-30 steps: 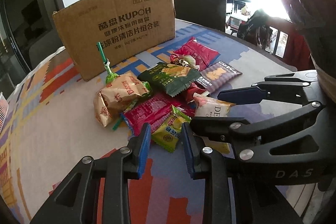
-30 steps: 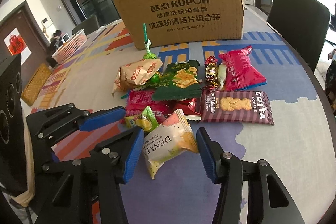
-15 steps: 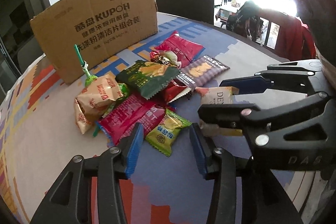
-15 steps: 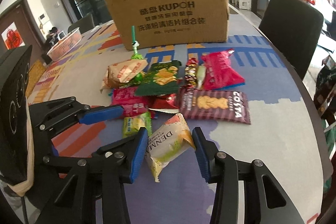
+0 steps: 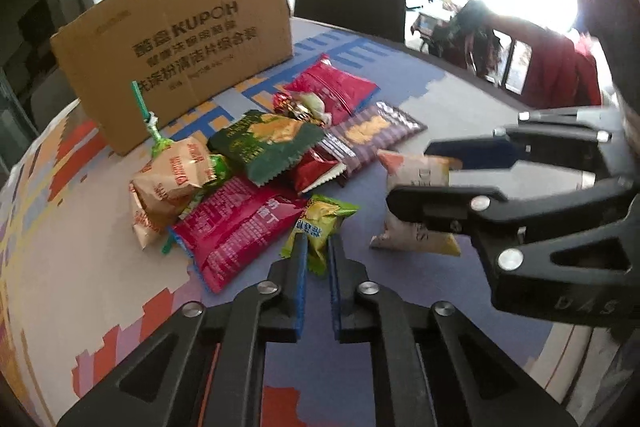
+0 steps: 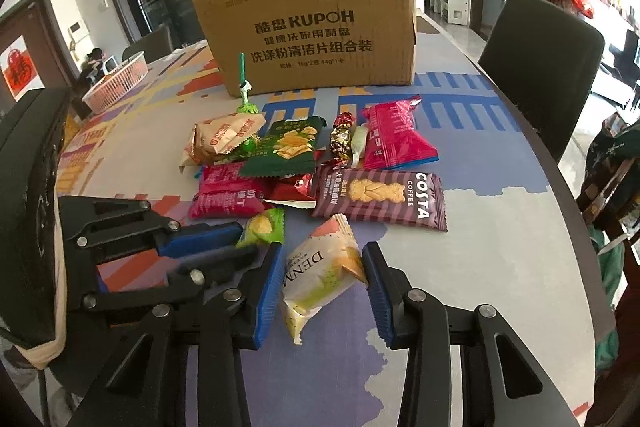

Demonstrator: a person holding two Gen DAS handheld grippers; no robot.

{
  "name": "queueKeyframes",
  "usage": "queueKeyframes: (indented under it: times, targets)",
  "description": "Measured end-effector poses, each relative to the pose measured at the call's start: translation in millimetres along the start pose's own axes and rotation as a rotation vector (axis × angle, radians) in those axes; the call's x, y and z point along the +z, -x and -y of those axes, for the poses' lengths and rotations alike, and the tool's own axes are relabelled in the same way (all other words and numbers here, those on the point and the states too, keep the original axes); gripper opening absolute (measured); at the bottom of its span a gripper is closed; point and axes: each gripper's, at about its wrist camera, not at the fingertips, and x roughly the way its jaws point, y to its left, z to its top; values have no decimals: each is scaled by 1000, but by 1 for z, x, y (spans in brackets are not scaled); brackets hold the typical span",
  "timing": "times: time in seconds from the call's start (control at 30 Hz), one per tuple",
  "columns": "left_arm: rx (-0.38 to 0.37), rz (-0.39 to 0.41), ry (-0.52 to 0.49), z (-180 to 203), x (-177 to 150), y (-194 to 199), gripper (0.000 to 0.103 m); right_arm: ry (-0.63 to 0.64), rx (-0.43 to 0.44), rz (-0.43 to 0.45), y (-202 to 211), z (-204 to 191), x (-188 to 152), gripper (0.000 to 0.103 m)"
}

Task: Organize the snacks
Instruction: 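Grasp the white DENM biscuit bag with the right tool while the left tool grasps the small yellow-green packet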

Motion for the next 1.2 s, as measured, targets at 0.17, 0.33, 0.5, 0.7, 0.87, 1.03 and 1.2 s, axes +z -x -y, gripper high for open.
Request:
queueKeyframes:
  times: [0.17, 0.33, 0.5, 0.7, 0.87, 1.03, 1.2]
  targets:
    - [-5, 12, 54, -2, 1, 7, 3, -14, 16, 7, 3, 2, 0, 36]
    - [-20, -8, 29, 3, 0, 3, 13, -10, 19, 8, 5, 1, -1, 35]
    - [6, -2, -52, 9, 5, 1, 29, -11, 7, 10, 8, 2, -2, 34]
    - [-19, -34, -157, 12, 14, -12, 29, -33, -4, 12, 9, 6, -3, 34]
    - [-70, -63, -83, 5, 19, -19, 22, -33, -7, 18, 9, 6, -4, 34]
    - [-57, -74, 18, 4, 20, -16, 20, -63, 19, 16, 8, 12, -4, 34]
    - [-21, -38, 122, 0, 23, 1, 20, -73, 31, 17, 9, 14, -3, 31]
